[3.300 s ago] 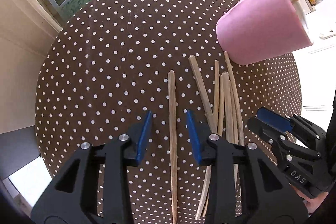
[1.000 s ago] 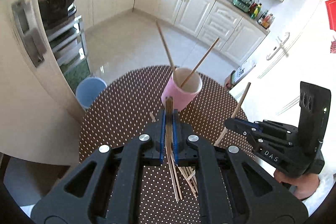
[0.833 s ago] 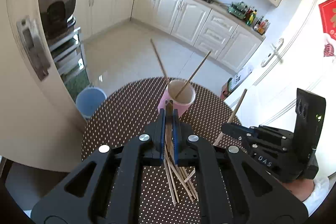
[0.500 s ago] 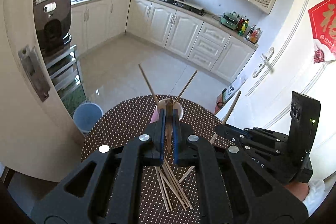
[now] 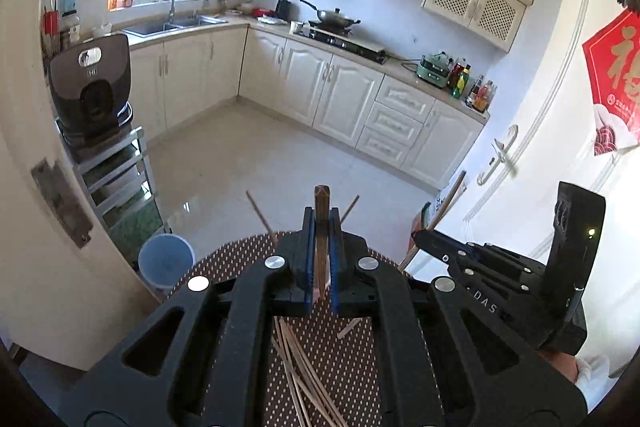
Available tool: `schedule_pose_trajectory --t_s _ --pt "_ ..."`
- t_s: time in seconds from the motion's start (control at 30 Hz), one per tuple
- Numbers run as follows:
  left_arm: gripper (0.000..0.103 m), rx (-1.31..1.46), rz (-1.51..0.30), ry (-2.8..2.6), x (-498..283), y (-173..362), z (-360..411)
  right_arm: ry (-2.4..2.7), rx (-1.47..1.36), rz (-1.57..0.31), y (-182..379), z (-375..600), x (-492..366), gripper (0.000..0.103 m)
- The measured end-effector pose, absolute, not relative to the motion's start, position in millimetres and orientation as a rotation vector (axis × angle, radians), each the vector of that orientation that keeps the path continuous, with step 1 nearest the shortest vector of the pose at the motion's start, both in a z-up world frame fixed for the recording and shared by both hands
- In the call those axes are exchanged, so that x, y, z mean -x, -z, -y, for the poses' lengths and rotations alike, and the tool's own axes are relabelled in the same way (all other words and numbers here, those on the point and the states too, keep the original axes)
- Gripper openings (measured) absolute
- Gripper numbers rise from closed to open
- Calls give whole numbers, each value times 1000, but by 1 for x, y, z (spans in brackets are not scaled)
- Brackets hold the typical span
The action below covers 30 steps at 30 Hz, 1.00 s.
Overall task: Organize utensils
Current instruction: 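Lift the chopstick with the left gripper and carry it over the pink cup, then drop the chopstick into the pink cup and open the left gripper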
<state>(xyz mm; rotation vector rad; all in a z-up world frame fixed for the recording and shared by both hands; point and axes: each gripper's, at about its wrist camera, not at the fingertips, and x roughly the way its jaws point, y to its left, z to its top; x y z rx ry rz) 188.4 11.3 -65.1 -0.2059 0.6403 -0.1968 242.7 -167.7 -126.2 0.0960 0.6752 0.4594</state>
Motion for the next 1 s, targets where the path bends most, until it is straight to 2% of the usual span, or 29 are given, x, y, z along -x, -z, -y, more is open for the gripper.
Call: schedule_pose_trajectory --t_s 0.4,1.0 --pt "6 196 -697 145 -240 88 1 -430 -101 -592 122 171 -280 4" --pt "7 189 -861 148 -269 150 10 -471 -139 -726 173 168 -319 5"
